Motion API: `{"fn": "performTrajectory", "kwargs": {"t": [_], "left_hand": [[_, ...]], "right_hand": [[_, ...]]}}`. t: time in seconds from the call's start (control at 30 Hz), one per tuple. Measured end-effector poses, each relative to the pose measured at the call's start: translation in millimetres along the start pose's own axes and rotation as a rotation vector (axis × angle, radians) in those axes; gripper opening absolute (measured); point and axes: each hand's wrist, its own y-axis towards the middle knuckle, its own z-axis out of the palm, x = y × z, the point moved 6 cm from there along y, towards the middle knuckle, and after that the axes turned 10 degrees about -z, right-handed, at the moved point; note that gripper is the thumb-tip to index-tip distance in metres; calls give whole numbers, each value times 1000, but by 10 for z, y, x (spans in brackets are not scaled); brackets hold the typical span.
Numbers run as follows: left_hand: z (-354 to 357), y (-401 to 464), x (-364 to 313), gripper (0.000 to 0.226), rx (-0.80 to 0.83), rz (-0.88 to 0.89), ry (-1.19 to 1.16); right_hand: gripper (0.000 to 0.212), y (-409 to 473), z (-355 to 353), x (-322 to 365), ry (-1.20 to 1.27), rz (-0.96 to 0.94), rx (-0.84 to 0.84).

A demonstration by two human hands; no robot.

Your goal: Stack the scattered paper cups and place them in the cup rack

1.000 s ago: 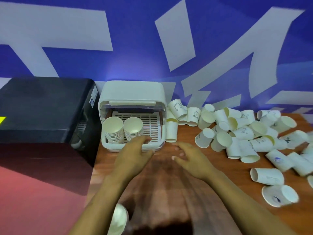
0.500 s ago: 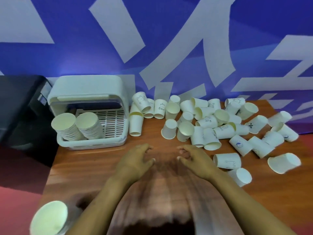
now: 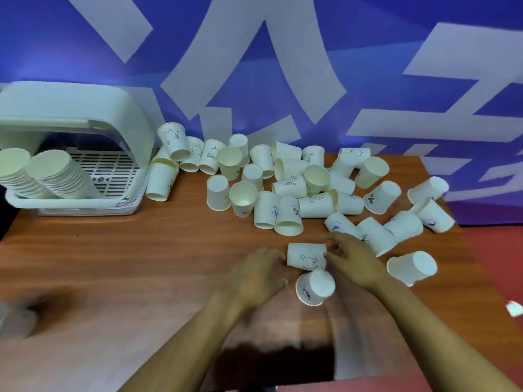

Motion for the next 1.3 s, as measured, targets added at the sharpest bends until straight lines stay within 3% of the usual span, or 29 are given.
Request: {"fn": "performTrajectory", "kwargs": {"t": [0.17,0.4,0.57,0.73,0.93,1.3], "left_hand": [[421,114,-421,74,7,29,120],[849,220,-643,85,-60,-22,263],[945,290,-546,79,-79,-85,325],[921,248,-411,66,-77,-92,285],[749,155,-224,65,-63,-164,246],[-33,-133,451,48,-153,-327,-62]], "right_hand": [[56,-4,32,-367,-48,-1,91],[68,123,251,-543,41,-14,148],[74,168,373,-595,78,-2,227],[77,216,467,-618,80,-18,227],[75,202,502,-609,41,-30,218],[61,153,322,-374,61,-42,75]]}}
